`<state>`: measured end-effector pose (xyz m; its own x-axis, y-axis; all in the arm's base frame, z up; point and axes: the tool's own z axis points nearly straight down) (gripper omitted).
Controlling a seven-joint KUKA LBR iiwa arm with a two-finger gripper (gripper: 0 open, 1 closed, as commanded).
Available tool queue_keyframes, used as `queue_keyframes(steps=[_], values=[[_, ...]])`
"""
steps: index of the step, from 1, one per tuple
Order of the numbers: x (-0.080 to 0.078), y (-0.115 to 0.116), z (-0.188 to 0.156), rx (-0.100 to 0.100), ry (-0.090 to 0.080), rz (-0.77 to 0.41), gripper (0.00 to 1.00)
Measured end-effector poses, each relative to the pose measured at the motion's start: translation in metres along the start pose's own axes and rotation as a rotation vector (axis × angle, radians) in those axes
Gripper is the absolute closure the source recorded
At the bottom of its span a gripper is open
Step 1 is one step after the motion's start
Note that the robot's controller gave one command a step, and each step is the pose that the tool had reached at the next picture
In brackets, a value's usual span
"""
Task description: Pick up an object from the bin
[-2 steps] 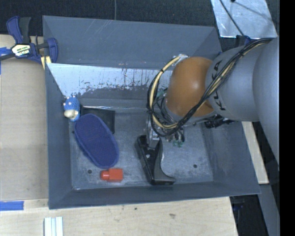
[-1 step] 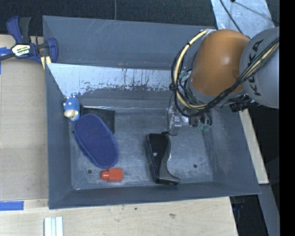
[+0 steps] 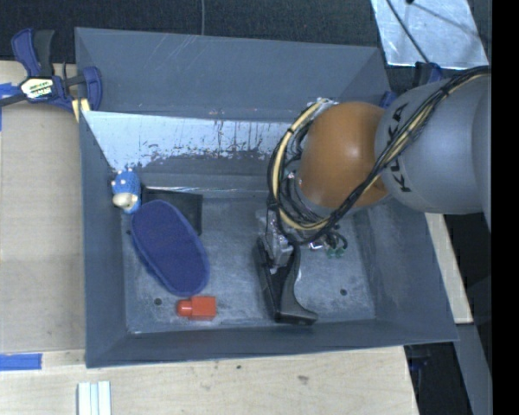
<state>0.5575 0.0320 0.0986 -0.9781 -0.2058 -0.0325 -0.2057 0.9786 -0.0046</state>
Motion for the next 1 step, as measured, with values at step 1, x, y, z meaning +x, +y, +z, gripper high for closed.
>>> queue_keyframes(steps=[1], values=[[0.0188, 0.0013, -0.0942, -0.003, 0.021, -0.008, 1.0]])
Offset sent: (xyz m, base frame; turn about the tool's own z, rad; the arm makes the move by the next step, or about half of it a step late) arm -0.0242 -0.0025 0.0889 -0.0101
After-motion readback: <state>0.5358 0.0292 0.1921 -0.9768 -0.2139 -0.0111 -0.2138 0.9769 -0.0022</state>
